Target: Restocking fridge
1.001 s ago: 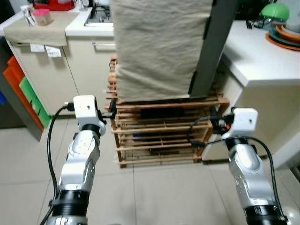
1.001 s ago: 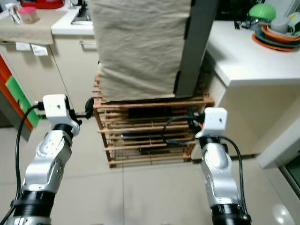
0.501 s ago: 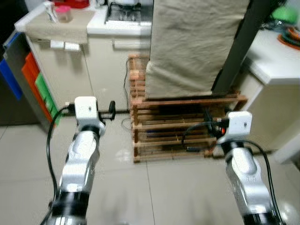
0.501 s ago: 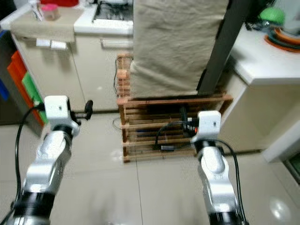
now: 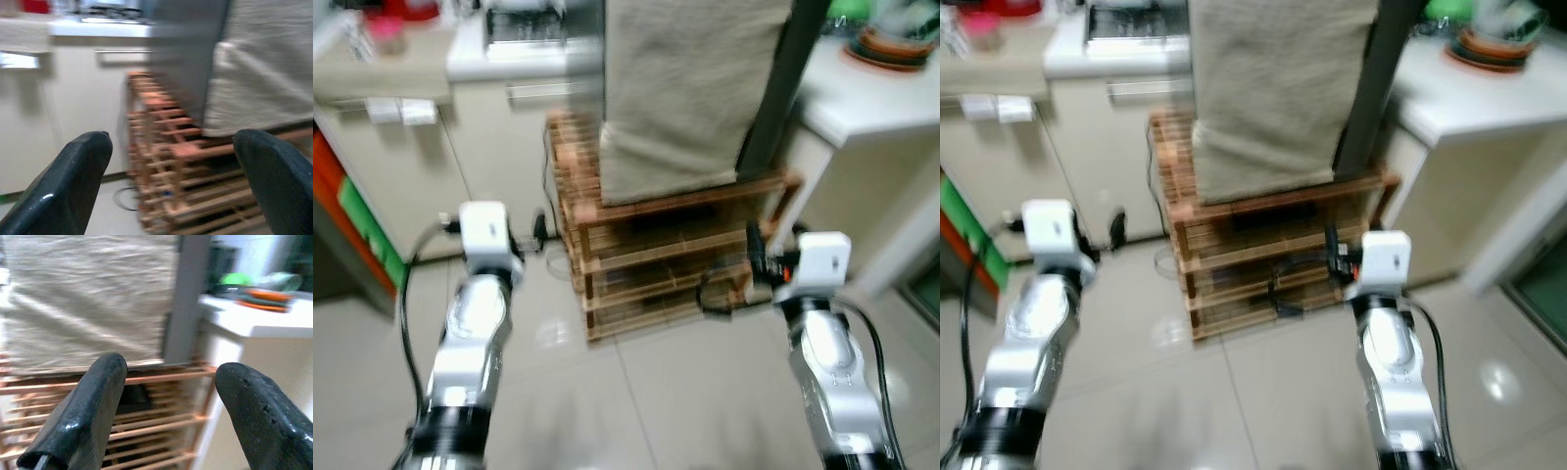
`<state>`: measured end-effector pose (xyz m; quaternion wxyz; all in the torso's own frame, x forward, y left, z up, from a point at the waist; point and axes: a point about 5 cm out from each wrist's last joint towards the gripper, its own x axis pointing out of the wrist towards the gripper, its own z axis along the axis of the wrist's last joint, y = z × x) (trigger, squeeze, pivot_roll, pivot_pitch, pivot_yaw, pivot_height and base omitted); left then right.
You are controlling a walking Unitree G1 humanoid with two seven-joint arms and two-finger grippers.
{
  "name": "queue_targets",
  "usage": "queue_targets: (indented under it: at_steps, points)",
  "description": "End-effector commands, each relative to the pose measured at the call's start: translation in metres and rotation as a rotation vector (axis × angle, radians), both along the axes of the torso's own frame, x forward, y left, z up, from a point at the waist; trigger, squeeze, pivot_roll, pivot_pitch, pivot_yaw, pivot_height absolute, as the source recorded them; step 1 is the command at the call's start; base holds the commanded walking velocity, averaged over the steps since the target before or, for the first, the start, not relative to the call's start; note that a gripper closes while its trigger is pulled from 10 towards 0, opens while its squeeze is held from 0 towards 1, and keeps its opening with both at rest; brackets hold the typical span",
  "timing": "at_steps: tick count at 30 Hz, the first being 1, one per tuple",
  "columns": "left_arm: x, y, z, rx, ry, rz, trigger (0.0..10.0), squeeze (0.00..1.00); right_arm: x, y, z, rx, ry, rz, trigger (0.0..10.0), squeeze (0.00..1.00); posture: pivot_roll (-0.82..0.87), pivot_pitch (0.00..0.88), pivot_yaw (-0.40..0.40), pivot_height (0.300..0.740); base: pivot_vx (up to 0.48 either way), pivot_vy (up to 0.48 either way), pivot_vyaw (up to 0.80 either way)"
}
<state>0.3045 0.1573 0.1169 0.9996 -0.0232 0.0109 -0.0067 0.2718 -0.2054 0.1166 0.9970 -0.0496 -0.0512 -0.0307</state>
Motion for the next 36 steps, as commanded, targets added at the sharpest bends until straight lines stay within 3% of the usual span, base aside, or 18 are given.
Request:
queue_targets:
  at_steps: [1,8,10,16,26,29,31,36]
  points:
    - [0.003,0.007,0.01,0.009,-0.038,0.011,10.0,0.0,0.004,0.007,0.005,0.019,-0.02,0.02,10.0,0.0,-0.09,0.0,-0.014,0.74,0.0,0.48,-0.76]
    - [0.003,0.01,0.012,0.016,-0.049,0.019,10.0,0.0,0.006,0.004,0.008,0.021,-0.034,0.004,10.0,0.0,-0.09,0.0,-0.014,0.74,0.0,0.48,-0.76]
    - [-0.005,0.013,0.016,0.076,-0.111,0.006,10.0,0.0,0.005,0.004,0.008,0.02,-0.044,-0.003,10.0,0.0,-0.09,0.0,-0.014,0.74,0.0,0.24,0.0]
    - [-0.018,-0.002,0.031,0.09,-0.225,-0.107,10.0,0.0,0.006,0.003,0.008,0.024,-0.044,-0.009,10.0,0.0,-0.07,0.0,-0.018,0.74,0.0,0.0,0.0]
    - [-0.008,0.01,0.018,0.027,-0.129,-0.028,10.0,0.0,0.016,0.009,0.012,0.025,-0.055,0.008,10.0,0.0,-0.06,0.0,-0.023,0.74,0.406,0.0,0.0]
    - [-0.008,0.013,0.018,-0.005,-0.128,-0.014,10.0,0.0,0.015,0.006,0.012,0.061,-0.054,-0.015,10.0,0.0,-0.06,0.0,-0.02,0.74,0.45,0.0,0.0]
    - [-0.01,0.017,0.027,-0.026,-0.164,-0.006,10.0,0.0,0.009,0.002,0.011,0.148,-0.049,-0.044,10.0,0.0,-0.06,0.0,-0.02,0.74,0.452,0.0,0.0]
    - [-0.01,0.013,0.033,-0.025,-0.168,-0.028,10.0,0.0,0.001,0.009,0.008,0.226,-0.035,-0.02,10.0,0.0,-0.07,0.0,-0.017,0.74,0.452,0.0,0.0]
